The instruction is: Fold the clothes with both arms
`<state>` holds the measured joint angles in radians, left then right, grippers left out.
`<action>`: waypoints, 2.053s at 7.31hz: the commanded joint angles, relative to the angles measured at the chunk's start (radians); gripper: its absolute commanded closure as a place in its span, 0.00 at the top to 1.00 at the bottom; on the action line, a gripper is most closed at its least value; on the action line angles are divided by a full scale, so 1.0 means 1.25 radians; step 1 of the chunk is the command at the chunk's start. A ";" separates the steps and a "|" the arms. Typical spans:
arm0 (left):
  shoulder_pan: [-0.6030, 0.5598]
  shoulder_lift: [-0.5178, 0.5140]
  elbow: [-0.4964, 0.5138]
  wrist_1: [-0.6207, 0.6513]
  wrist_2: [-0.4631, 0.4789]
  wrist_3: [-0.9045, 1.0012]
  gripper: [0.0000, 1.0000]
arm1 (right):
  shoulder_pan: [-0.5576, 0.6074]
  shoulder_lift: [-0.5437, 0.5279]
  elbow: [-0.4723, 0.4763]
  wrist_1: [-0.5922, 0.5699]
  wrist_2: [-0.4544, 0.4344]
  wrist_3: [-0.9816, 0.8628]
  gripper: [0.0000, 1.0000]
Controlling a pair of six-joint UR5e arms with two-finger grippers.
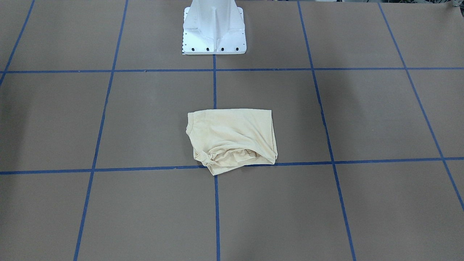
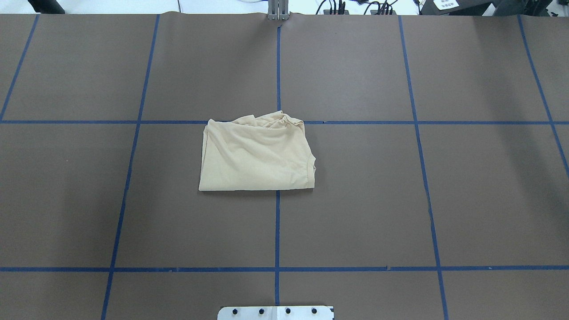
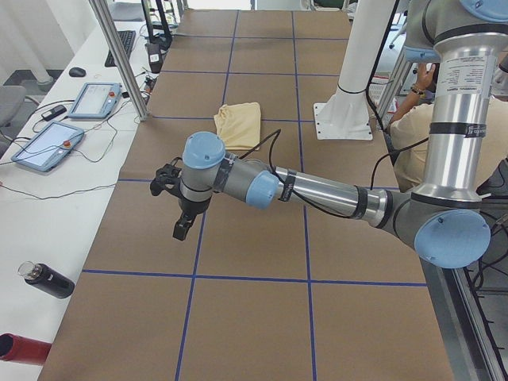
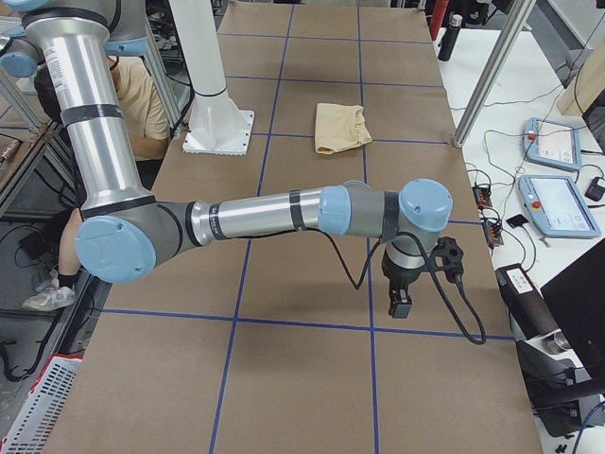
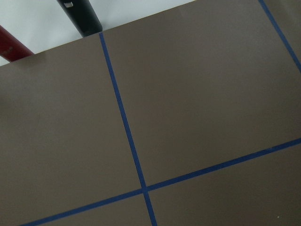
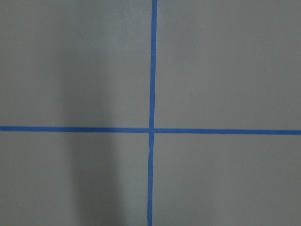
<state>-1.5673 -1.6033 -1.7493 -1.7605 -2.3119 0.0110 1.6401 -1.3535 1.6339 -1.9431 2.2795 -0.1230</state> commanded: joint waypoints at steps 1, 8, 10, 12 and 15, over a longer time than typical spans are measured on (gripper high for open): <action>0.000 0.012 -0.037 0.007 -0.001 -0.038 1.00 | -0.053 -0.056 0.073 -0.020 0.000 0.065 1.00; 0.000 0.063 -0.065 0.019 -0.006 -0.016 1.00 | -0.133 -0.220 0.075 0.257 0.053 0.156 1.00; -0.002 0.102 -0.061 -0.017 -0.006 -0.005 1.00 | -0.132 -0.223 0.075 0.262 0.053 0.148 1.00; 0.001 0.190 -0.038 -0.153 0.000 -0.010 1.00 | -0.130 -0.229 0.071 0.263 0.054 0.147 1.00; 0.002 0.173 -0.014 -0.120 -0.090 -0.019 1.00 | -0.130 -0.223 0.060 0.268 0.053 0.151 1.00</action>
<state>-1.5664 -1.3770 -1.7779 -1.9469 -2.3747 -0.0074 1.4767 -1.6371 1.7152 -1.6088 2.3422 0.0598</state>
